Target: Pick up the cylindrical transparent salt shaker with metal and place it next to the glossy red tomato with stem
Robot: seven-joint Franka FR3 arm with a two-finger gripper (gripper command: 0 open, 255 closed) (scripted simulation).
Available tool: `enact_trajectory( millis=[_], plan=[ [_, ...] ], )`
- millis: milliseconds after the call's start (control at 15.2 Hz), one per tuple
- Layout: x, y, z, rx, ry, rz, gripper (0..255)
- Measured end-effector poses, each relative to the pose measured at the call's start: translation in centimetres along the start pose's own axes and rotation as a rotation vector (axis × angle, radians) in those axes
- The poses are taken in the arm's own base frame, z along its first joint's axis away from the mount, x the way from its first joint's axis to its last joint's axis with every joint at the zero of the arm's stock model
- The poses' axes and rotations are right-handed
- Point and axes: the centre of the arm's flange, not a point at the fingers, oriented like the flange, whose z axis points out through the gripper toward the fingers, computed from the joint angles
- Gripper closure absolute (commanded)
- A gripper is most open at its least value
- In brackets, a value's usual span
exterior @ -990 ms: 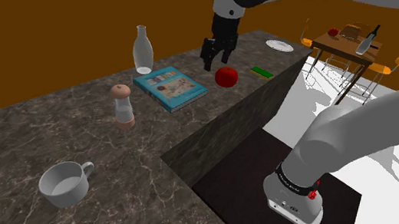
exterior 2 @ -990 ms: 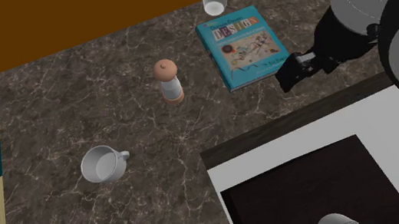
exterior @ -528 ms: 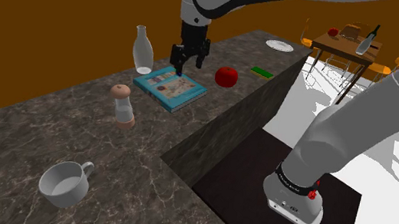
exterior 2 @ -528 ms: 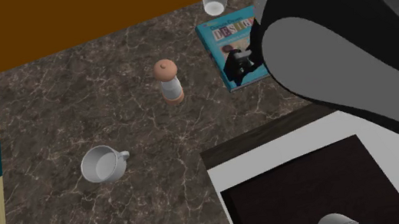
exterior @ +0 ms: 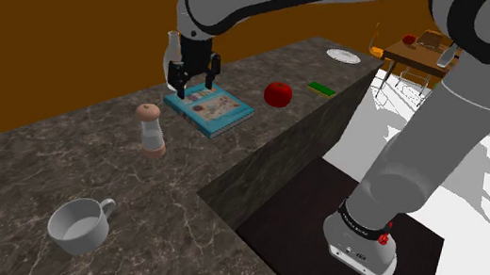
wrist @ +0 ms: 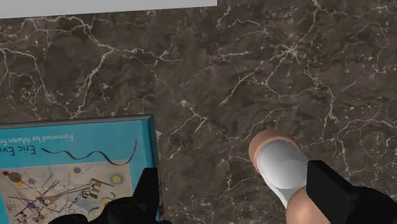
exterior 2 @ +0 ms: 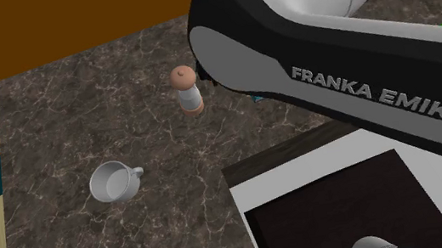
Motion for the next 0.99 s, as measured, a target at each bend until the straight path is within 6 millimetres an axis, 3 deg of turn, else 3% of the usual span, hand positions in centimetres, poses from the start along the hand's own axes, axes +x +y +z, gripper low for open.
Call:
enact_trajectory(
  millis=[726,990],
  plan=[
    [9.5,-9.4,4.7,0.004,0.018,0.029,0],
    [10.6,-10.2,6.7,0.004,0.019,0.032,0]
  ],
)
